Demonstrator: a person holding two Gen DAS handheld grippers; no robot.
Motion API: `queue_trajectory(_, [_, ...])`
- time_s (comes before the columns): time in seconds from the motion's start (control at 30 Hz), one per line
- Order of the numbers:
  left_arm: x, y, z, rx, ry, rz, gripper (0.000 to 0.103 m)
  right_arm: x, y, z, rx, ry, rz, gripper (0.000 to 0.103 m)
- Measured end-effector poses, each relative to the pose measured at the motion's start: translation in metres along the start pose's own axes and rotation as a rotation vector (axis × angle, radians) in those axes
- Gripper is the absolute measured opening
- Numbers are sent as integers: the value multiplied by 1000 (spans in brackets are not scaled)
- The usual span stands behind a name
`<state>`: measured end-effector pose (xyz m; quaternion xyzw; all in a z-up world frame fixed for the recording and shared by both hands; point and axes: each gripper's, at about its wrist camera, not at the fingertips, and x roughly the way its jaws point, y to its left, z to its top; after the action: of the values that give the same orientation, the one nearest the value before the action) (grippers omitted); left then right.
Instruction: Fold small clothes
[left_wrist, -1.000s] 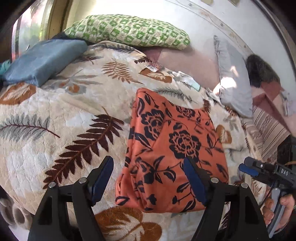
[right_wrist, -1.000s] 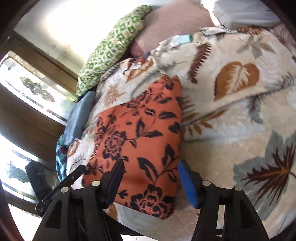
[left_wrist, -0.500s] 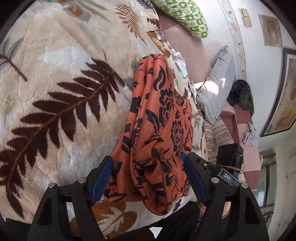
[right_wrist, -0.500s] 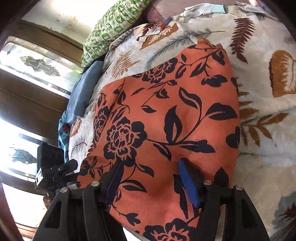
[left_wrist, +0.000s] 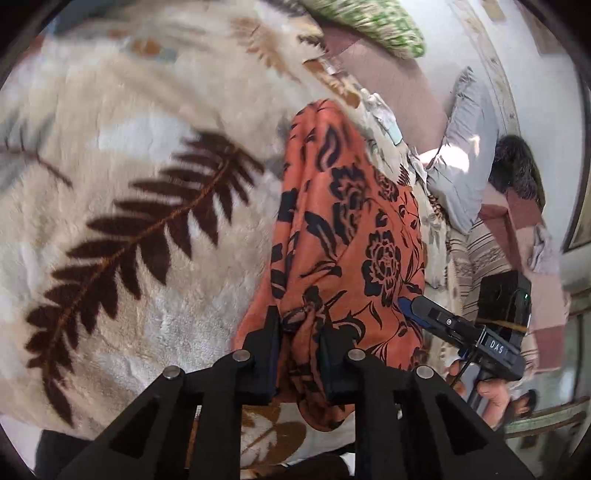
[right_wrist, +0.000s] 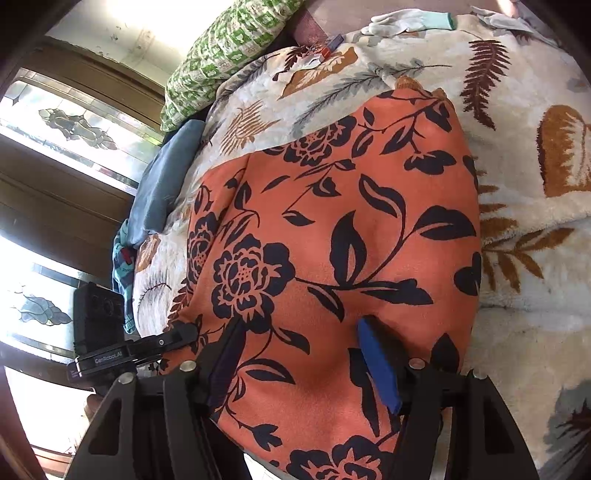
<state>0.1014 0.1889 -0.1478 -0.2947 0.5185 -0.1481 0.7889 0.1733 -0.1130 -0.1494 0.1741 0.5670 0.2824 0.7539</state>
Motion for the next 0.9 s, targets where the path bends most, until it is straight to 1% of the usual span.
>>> queue_trajectory(0.03, [-9, -18, -3, 73, -43, 38, 18, 0, 0, 0, -8, 2, -3, 67])
queue_trajectory(0.07, [-12, -29, -4, 113, -68, 54, 18, 0, 0, 0, -12, 2, -4, 67])
queue_trajectory(0.1, [-5, -28, -2, 110, -51, 68, 19, 1, -1, -1, -13, 0, -3, 67])
queue_trajectory(0.13, [8, -15, 1, 65, 2, 89, 21, 1, -2, 0, -11, 0, 1, 67])
queue_trajectory(0.17, [21, 4, 3, -11, 52, 88, 25, 0, -2, 0, -6, 2, 7, 68])
queue_trajectory(0.2, [24, 21, 4, -87, 57, 21, 29, 0, -2, 1, -2, 7, 16, 68])
queue_trajectory(0.23, [18, 29, 5, -130, 49, -38, 36, 0, -1, 1, -5, 14, 20, 69])
queue_trajectory(0.27, [10, 30, 7, -153, 38, -63, 45, 0, 0, 1, -16, 17, 20, 69])
queue_trajectory(0.3, [0, 29, 10, -163, 7, -77, 70, 0, -1, 1, -22, 19, 23, 70])
queue_trajectory(0.33, [-11, 28, 14, -161, -38, -90, 85, 0, -1, 1, -23, 18, 30, 71])
queue_trajectory(0.37, [-20, 27, 19, -153, -89, -105, 87, 1, -2, 1, -23, 17, 38, 72])
queue_trajectory(0.4, [-25, 28, 27, -147, -121, -123, 88, 1, -2, 1, -23, 18, 42, 73])
queue_trajectory(0.43, [-25, 32, 36, -159, -120, -142, 88, 1, -1, 1, -26, 18, 42, 74])
queue_trajectory(0.53, [0, 42, 65, -218, -37, -250, 88, 1, 2, 1, -51, 22, 36, 75])
queue_trajectory(0.6, [17, 41, 81, -221, -13, -283, 88, 1, 2, 1, -54, 24, 42, 75])
queue_trajectory(0.63, [24, 39, 86, -213, -3, -291, 88, 1, 1, 1, -51, 23, 50, 75])
queue_trajectory(0.73, [56, 36, 97, -220, 48, -261, 88, 0, -3, 1, -43, 23, 75, 75])
queue_trajectory(0.77, [65, 34, 97, -221, 52, -247, 88, 0, -4, 1, -41, 22, 82, 75])
queue_trajectory(0.8, [65, 31, 99, -214, 38, -255, 88, 0, -5, 1, -39, 21, 89, 75])
queue_trajectory(0.83, [63, 26, 101, -192, 32, -259, 80, 0, -5, 1, -39, 20, 91, 75])
queue_trajectory(0.87, [62, 19, 102, -152, 28, -250, 51, 0, -5, 1, -38, 17, 94, 75])
queue_trajectory(0.9, [61, 11, 102, -111, 44, -204, 19, -1, -6, 1, -38, 14, 96, 75])
